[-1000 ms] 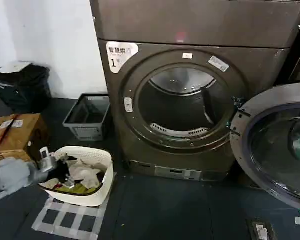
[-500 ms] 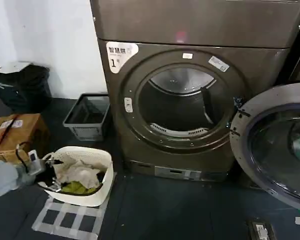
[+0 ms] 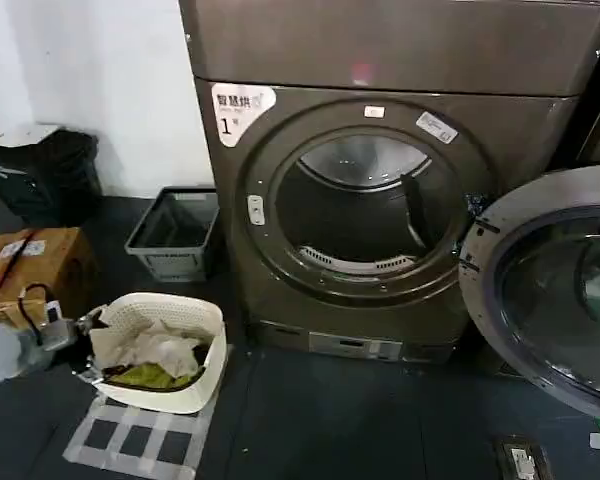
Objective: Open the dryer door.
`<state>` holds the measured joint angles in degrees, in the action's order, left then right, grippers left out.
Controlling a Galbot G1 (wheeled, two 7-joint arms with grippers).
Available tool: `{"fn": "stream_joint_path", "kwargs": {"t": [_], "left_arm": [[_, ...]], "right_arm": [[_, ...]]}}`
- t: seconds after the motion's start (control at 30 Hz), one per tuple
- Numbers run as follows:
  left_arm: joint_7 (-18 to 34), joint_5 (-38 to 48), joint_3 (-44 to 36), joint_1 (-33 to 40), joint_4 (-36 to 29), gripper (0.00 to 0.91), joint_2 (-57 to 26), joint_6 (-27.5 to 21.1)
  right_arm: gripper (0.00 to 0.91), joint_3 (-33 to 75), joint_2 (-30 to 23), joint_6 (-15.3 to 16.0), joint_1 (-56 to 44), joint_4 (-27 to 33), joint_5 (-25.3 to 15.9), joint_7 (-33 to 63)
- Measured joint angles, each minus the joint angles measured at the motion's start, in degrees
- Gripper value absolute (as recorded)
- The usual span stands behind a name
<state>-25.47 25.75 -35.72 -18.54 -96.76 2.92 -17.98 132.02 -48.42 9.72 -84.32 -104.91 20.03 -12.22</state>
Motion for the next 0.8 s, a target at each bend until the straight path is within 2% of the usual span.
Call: {"fn": "stream_joint_path", "kwargs": {"t": [0.17,0.8], "left_arm": [[-1.7,-0.4,0.3,0.1,0.4,0.907,0.0,0.0],[-2.5,-0.2,0.7,0.6,1.2,0.907,-0.1,1.0]], "right_arm": [[0.907,0.0,0.2,0.0,0.1,0.0,-0.1,-0.1],[0.907,-0.1,0.0,0.0,0.2,-0.4,-0.2,-0.2]]}}
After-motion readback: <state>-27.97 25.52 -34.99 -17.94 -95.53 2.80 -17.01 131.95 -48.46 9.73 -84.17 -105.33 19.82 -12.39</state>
